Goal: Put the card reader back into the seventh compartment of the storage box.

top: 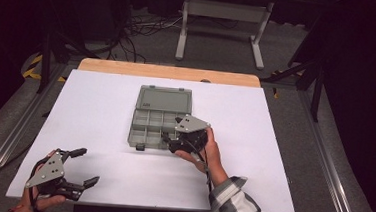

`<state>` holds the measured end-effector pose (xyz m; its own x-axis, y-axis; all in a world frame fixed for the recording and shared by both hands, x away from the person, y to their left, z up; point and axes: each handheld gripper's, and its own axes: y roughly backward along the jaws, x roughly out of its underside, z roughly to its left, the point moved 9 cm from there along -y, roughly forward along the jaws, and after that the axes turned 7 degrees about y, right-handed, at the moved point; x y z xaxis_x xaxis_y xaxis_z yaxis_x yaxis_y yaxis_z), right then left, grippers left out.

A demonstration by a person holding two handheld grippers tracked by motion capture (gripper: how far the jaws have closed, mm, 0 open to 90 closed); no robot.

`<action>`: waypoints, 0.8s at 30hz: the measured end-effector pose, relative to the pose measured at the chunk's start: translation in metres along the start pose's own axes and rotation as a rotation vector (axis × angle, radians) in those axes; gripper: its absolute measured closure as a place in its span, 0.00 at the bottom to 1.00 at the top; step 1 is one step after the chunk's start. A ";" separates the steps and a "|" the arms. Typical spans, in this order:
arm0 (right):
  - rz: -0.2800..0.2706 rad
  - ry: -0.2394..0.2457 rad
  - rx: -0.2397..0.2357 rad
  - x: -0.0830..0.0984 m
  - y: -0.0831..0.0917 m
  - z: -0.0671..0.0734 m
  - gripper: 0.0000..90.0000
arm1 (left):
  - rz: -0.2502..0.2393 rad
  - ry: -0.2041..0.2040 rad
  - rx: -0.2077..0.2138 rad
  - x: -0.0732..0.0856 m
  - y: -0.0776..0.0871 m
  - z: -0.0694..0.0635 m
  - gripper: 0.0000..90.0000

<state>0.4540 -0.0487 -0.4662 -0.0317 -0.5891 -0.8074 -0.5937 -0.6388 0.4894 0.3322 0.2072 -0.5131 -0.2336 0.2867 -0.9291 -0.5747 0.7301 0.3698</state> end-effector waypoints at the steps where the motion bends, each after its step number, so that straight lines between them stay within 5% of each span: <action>1: -0.003 0.000 0.003 0.000 0.001 0.000 0.31 | -0.002 0.001 0.001 0.000 0.000 0.000 0.08; 24: -0.040 0.004 0.075 -0.009 0.010 -0.002 0.18 | -0.001 0.003 0.003 0.000 0.000 0.001 0.08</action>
<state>0.4505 -0.0510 -0.4535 -0.0038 -0.5664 -0.8241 -0.6529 -0.6229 0.4311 0.3324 0.2078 -0.5131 -0.2354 0.2845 -0.9293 -0.5724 0.7322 0.3691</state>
